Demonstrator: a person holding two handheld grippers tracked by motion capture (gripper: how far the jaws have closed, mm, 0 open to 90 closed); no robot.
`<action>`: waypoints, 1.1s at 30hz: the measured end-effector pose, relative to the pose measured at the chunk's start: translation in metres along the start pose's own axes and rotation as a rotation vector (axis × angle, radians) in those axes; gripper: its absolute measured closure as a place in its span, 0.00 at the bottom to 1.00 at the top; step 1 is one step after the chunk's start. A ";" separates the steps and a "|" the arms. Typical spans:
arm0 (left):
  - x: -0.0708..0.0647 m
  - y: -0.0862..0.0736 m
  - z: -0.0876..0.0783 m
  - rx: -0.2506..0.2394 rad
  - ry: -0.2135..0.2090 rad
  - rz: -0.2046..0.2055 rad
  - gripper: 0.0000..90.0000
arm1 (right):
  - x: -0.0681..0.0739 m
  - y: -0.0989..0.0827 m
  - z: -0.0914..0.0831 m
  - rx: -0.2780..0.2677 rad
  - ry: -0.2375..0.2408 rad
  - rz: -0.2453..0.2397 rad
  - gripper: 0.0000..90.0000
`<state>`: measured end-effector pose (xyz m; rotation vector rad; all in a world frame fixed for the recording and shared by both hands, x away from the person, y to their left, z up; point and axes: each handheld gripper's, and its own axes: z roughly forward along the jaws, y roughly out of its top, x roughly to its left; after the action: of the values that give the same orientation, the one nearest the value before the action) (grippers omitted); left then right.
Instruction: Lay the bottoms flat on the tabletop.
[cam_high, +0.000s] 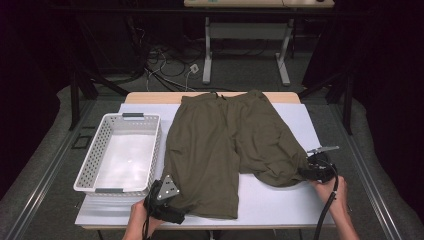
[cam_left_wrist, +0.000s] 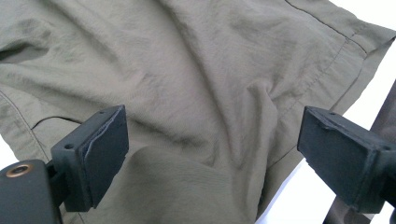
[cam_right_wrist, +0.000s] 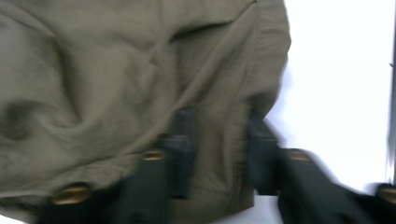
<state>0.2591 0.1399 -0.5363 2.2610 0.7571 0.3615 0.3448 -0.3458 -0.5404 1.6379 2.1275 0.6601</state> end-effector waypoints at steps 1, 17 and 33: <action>0.000 0.000 0.000 0.000 0.001 0.001 0.09 | 0.001 0.001 0.000 0.005 -0.005 -0.008 0.93; 0.001 -0.001 -0.001 -0.003 0.000 -0.004 0.09 | 0.005 0.002 -0.015 0.081 -0.136 -0.092 0.78; 0.001 -0.001 -0.003 -0.006 0.007 0.001 0.09 | 0.048 0.015 -0.050 -0.130 -0.083 -0.202 0.34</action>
<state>0.2587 0.1426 -0.5348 2.2554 0.7574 0.3717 0.3165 -0.3028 -0.4915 1.3381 2.1076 0.6410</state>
